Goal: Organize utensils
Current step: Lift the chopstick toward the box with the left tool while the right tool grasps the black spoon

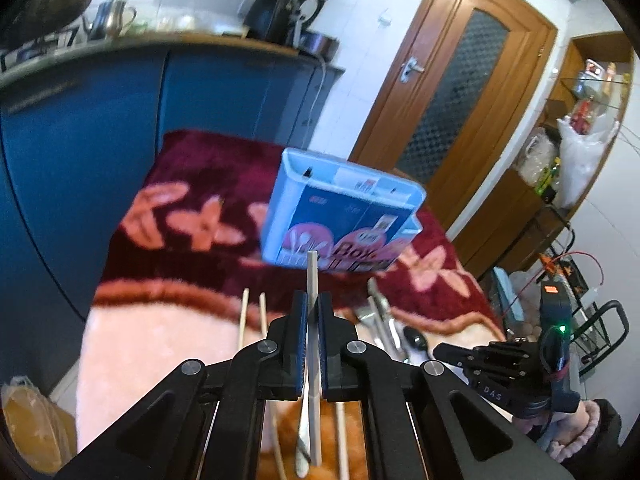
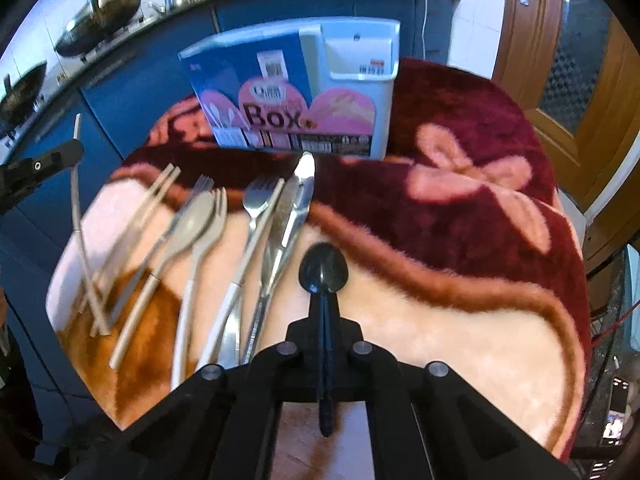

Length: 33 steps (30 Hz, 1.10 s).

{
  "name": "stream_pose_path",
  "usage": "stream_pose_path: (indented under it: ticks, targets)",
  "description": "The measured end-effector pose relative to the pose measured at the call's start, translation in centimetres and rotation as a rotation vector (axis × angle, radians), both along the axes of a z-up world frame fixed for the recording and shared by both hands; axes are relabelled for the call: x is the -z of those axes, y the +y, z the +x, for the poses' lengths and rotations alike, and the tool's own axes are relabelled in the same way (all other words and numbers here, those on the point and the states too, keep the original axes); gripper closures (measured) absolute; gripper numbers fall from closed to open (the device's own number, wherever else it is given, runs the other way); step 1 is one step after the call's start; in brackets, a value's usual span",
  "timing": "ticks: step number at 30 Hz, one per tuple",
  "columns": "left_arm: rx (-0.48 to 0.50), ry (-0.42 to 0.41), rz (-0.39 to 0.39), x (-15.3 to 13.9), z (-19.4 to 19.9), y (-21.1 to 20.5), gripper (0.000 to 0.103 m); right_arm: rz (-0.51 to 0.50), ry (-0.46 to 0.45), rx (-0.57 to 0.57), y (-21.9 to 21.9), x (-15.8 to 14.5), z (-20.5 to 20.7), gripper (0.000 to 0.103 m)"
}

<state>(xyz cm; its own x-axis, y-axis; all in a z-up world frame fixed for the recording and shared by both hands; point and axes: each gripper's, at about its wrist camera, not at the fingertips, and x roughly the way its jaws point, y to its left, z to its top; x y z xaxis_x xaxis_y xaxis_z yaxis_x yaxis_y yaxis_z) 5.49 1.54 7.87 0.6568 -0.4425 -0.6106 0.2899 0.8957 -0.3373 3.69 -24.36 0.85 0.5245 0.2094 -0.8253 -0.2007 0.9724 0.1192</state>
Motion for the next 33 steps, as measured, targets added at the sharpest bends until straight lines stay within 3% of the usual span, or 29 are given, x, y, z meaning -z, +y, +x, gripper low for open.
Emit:
stream_pose_path:
  ticks: [5, 10, 14, 22, 24, 29, 33]
  targets:
    - [-0.006, -0.094, 0.015, -2.4, -1.2, -0.6, 0.099, 0.016, -0.049, 0.000, -0.5, -1.0, -1.1, 0.101]
    - [-0.021, -0.134, 0.045, -3.4, -1.6, -1.0, 0.099, -0.026, 0.034, -0.074, 0.6, -0.1, -0.5, 0.099]
    - [-0.035, -0.125, 0.050, -3.1, -1.6, -0.7, 0.099, -0.082, 0.067, -0.071, 1.2, 0.6, 0.1, 0.091]
    - [-0.048, -0.141, 0.040, -3.5, -1.8, -0.1, 0.099, -0.105, 0.149, -0.038, 1.3, 2.1, 2.2, 0.089]
    - [-0.046, -0.157, 0.046, -3.9, -1.9, -0.2, 0.099, -0.092, 0.136, -0.030, 1.1, 2.0, 2.0, 0.095]
    - [-0.045, -0.203, 0.063, -5.6, -1.4, -0.7, 0.099, -0.049, 0.066, -0.022, 0.5, 1.3, 0.9, 0.095]
    - [-0.074, -0.244, 0.065, -7.1, -0.2, -0.7, 0.099, 0.016, -0.051, 0.013, -0.6, -0.2, -0.7, 0.095]
